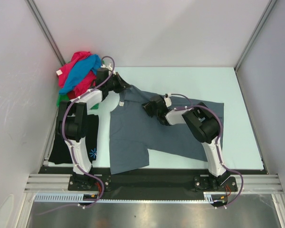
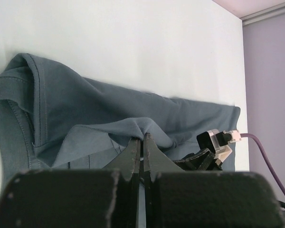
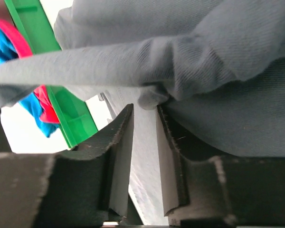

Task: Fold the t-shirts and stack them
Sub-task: Fold the tshirt

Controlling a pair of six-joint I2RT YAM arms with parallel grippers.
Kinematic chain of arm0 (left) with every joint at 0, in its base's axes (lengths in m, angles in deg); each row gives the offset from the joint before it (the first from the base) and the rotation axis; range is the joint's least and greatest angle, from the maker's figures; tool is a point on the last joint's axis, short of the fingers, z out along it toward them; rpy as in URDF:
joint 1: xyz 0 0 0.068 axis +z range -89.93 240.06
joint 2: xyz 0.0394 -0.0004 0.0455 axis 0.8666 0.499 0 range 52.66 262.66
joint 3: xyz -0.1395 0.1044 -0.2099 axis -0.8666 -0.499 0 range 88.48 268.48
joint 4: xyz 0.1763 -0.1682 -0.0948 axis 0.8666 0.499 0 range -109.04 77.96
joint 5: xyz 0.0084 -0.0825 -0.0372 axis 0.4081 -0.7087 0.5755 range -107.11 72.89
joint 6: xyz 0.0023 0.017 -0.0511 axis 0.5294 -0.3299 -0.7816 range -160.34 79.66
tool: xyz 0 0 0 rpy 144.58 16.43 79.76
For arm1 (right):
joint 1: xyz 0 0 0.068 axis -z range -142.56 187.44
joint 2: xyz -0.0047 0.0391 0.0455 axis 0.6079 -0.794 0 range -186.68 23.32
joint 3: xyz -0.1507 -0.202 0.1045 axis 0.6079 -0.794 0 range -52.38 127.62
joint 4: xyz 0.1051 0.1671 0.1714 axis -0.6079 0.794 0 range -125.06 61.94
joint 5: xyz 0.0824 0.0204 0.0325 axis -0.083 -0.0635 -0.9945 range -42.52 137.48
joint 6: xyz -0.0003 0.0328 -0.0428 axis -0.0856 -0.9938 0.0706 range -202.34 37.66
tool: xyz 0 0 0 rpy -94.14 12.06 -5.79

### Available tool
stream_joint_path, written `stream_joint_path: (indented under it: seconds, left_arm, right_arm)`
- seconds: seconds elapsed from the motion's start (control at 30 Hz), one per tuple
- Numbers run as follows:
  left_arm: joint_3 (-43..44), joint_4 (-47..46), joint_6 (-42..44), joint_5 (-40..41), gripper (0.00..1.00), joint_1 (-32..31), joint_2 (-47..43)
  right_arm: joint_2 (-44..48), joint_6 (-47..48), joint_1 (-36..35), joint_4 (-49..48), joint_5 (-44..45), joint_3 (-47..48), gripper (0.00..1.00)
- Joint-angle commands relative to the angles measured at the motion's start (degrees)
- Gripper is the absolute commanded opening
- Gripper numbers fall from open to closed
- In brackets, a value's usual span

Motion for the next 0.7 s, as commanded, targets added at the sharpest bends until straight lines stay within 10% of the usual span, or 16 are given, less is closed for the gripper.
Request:
stream_joint_path:
  seconds: [0.0,0.33,0.67]
  left_arm:
    - [0.19,-2.30,-0.68,-1.39,0.00,0.38,-0.20]
    - [-0.51,-2.21,-0.24,-1.30,0.00,0.47,-0.73]
    - [-1.13,0.42,0.29,-0.25,0.01,0.47,-1.87]
  right_arm:
    - [-2.97,-3.91,-0.21,7.42,3.18,1.85,0.29]
    - [-3.94,-7.52,0.32,9.10,2.48,2.12,0.13]
    - [4.92,12.24,0.84,7.70,0.19,0.19,0.00]
